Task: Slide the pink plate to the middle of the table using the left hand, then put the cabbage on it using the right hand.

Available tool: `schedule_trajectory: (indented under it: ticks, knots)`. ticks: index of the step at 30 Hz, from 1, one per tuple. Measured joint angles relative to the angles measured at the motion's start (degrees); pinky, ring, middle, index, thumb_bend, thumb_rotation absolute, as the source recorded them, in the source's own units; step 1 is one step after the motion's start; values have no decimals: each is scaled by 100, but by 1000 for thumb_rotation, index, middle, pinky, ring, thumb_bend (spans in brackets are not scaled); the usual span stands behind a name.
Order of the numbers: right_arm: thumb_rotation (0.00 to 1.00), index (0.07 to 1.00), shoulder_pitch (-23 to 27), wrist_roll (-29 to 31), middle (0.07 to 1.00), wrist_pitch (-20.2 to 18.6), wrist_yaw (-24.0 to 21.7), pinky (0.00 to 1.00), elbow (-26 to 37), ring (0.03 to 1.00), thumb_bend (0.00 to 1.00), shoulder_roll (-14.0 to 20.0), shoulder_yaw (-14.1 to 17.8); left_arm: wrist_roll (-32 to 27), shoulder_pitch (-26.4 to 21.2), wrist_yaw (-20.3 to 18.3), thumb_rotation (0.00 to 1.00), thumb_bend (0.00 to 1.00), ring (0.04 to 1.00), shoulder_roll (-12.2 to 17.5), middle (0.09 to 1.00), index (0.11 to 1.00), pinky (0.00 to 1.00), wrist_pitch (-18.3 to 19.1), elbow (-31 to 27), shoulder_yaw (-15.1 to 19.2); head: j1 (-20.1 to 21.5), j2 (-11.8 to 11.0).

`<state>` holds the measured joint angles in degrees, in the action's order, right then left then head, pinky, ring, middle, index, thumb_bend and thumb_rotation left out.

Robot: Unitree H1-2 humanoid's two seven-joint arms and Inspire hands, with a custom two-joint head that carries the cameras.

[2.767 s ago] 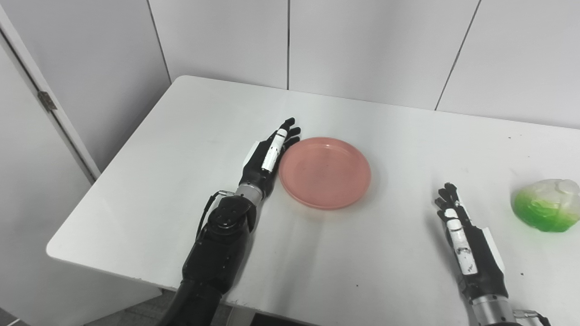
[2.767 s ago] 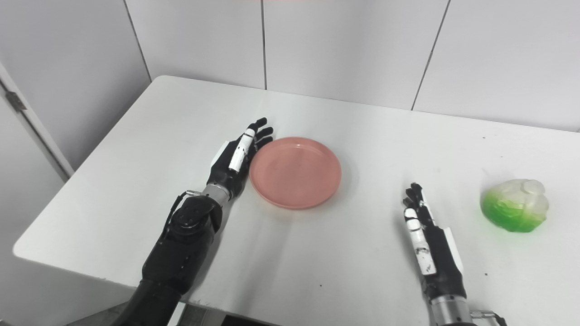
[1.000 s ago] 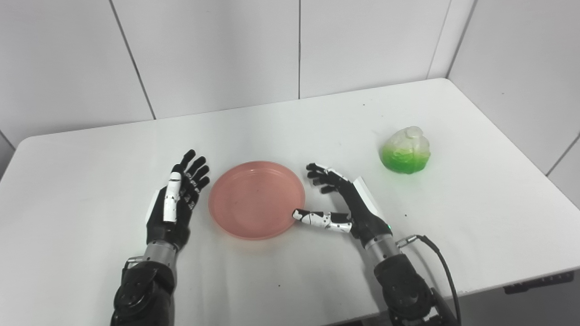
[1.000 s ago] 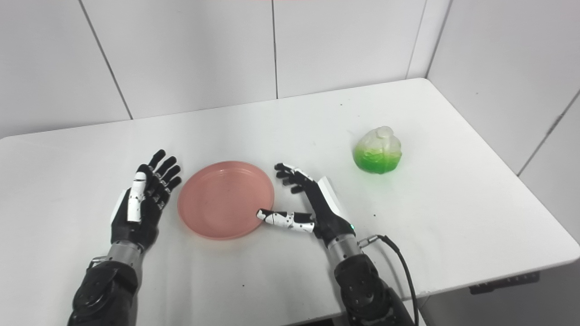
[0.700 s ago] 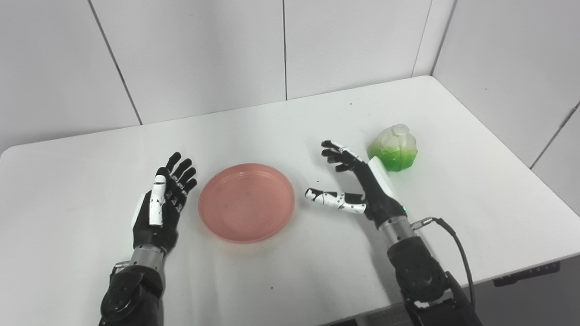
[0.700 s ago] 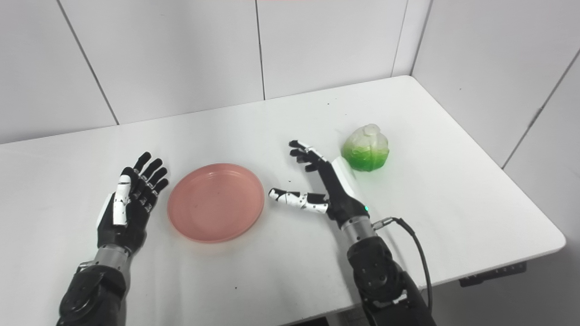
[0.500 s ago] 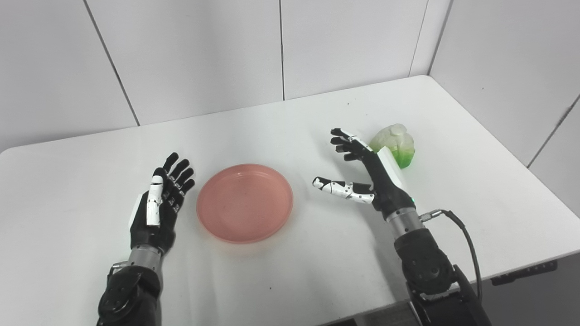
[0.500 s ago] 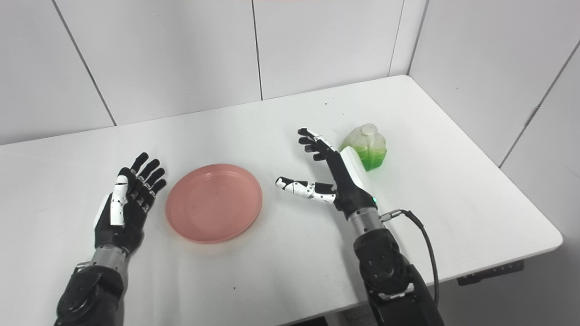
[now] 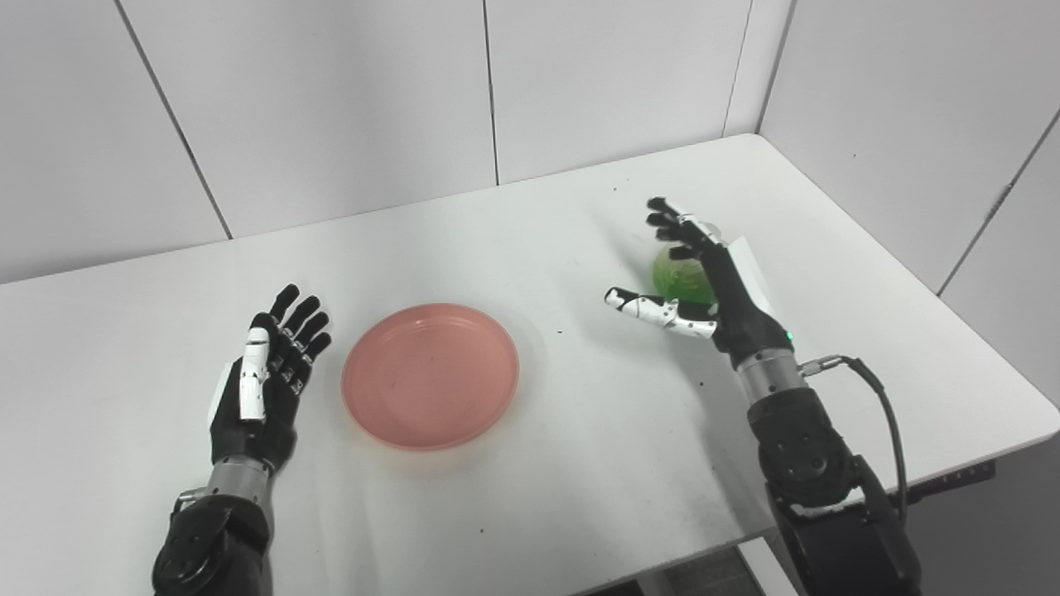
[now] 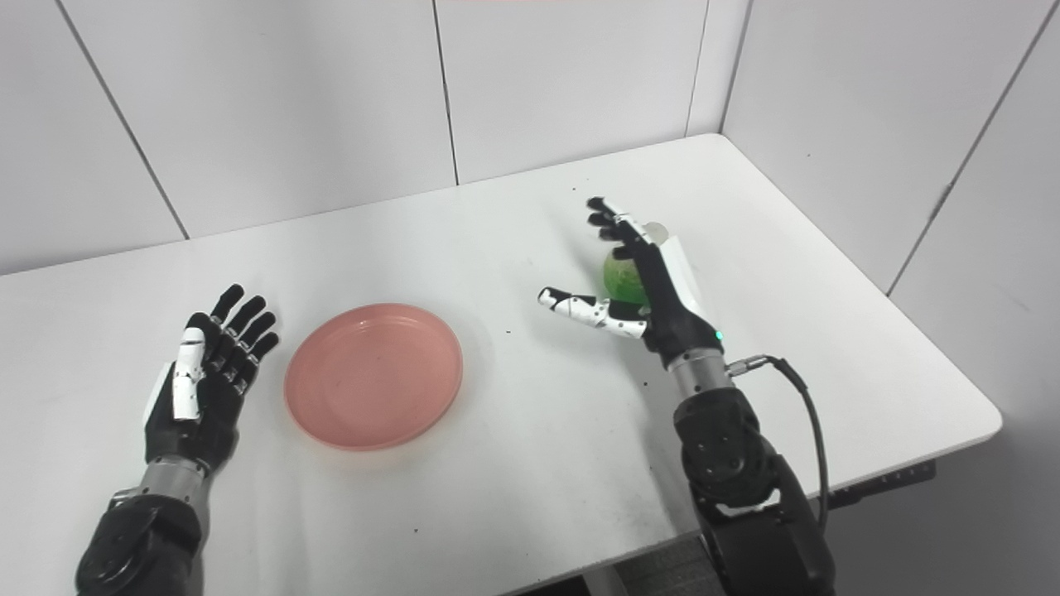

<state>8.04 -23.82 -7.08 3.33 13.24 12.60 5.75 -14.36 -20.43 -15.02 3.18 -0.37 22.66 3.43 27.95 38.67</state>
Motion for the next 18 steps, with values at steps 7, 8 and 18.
schedule_trajectory:
  ticks: [7,8,18]
  knots:
    - [439,916,28,66,899,12,196,850,92,887,988,-11,207,3,-29,-44,1000,500,911,29,913,908,916,-31,48,-3,61,0]
    - [438,916,28,77,899,18,211,851,92,888,988,-5,227,4,-30,-44,1000,500,910,30,912,907,915,-32,51,-3,62,0]
    - [441,925,25,109,906,128,396,850,-74,896,997,235,398,1,-69,-71,1000,503,908,54,913,907,911,-52,124,22,79,0]
